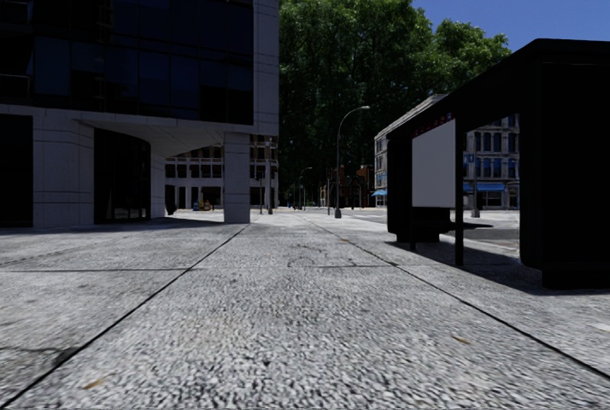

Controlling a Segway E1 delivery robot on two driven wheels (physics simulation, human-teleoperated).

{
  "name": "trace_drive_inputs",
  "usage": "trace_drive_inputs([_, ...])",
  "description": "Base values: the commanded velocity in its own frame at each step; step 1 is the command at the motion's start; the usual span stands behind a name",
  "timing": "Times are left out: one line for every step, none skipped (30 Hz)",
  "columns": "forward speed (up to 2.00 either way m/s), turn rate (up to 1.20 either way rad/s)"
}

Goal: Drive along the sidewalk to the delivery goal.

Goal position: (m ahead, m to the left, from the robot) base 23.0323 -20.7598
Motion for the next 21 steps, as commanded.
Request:
trace_drive_inputs([1.84, 0.00])
trace_drive_inputs([1.84, 0.00])
trace_drive_inputs([1.84, 0.00])
trace_drive_inputs([1.84, 0.00])
trace_drive_inputs([1.84, 0.00])
trace_drive_inputs([1.84, 0.00])
trace_drive_inputs([1.84, 0.00])
trace_drive_inputs([1.84, 0.00])
trace_drive_inputs([1.84, 0.00])
trace_drive_inputs([1.84, 0.00])
trace_drive_inputs([1.84, 0.00])
trace_drive_inputs([1.84, 0.00])
trace_drive_inputs([1.84, 0.00])
trace_drive_inputs([1.84, 0.00])
trace_drive_inputs([1.84, 0.00])
trace_drive_inputs([1.84, 0.00])
trace_drive_inputs([1.84, 0.00])
trace_drive_inputs([1.84, 0.00])
trace_drive_inputs([1.84, 0.00])
trace_drive_inputs([1.84, 0.00])
trace_drive_inputs([1.84, 0.00])
